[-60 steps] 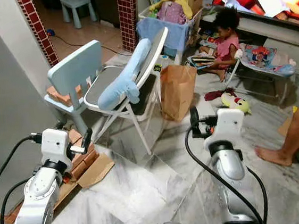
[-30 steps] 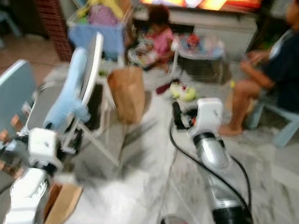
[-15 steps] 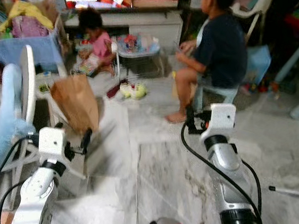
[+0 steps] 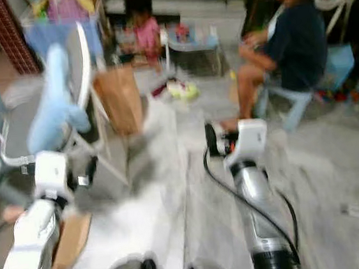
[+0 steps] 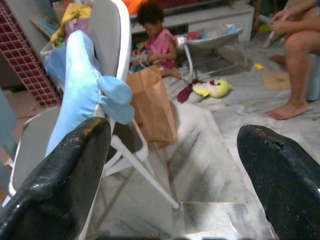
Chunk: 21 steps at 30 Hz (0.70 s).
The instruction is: Restocking fridge
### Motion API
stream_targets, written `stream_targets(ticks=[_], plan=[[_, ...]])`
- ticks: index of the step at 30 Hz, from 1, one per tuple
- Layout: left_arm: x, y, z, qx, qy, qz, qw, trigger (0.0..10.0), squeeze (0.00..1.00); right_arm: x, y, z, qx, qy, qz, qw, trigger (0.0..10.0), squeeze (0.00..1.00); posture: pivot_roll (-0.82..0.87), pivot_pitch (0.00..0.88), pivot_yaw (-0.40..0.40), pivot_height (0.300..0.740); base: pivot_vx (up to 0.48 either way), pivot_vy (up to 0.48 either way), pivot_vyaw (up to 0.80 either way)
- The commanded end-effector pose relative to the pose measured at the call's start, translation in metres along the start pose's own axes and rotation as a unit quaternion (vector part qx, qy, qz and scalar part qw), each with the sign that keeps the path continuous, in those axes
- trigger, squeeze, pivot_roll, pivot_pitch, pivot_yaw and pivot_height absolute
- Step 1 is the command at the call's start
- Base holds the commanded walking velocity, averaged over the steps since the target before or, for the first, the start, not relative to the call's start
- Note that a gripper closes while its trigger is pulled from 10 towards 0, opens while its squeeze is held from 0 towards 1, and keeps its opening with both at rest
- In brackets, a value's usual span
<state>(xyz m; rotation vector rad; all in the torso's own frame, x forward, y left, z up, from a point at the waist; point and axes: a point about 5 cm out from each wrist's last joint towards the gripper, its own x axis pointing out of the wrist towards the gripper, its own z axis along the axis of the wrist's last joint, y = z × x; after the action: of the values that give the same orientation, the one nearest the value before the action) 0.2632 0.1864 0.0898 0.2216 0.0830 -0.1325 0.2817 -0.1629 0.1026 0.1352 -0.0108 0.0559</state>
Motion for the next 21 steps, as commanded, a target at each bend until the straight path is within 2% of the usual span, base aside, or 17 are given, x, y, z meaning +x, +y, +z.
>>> stream_targets(ticks=[1,10,12,15,18,21], plan=[[0.001,-0.002,0.0,0.006,0.006,-0.006,1.0,10.0,0.0,0.001,-0.002,0.004,0.003,-0.009,-0.002,1.0,10.0,0.0,0.02,0.061,-0.059,0.74,-0.394,0.277,0.0],[0.007,-0.002,0.005,0.02,-0.005,-0.007,1.0,10.0,0.0,0.005,0.0,0.006,0.005,-0.016,-0.004,1.0,10.0,0.0,0.03,0.061,-0.049,0.74,-0.385,0.292,0.0],[0.007,-0.002,0.01,0.036,-0.022,-0.022,0.999,10.0,0.0,0.006,0.001,0.009,0.007,-0.021,-0.007,1.0,10.0,0.0,0.03,0.062,-0.046,0.74,0.0,0.0,0.0],[0.008,-0.001,0.012,0.027,-0.023,-0.03,0.999,10.0,0.0,0.007,0.001,0.011,0.01,-0.026,-0.007,1.0,10.0,0.0,0.03,0.069,-0.03,0.74,0.0,0.0,0.0],[0.007,0.006,0.01,0.035,-0.018,-0.03,0.999,10.0,0.0,0.008,-0.009,0.011,0.014,-0.032,-0.034,0.999,10.0,0.0,0.04,0.058,-0.016,0.74,0.0,0.0,0.0],[0.009,0.009,0.011,0.039,-0.021,-0.035,0.998,10.0,0.0,0.009,-0.009,0.014,0.014,-0.038,-0.037,0.998,10.0,0.0,0.04,0.051,-0.01,0.74,0.0,0.0,0.0]])
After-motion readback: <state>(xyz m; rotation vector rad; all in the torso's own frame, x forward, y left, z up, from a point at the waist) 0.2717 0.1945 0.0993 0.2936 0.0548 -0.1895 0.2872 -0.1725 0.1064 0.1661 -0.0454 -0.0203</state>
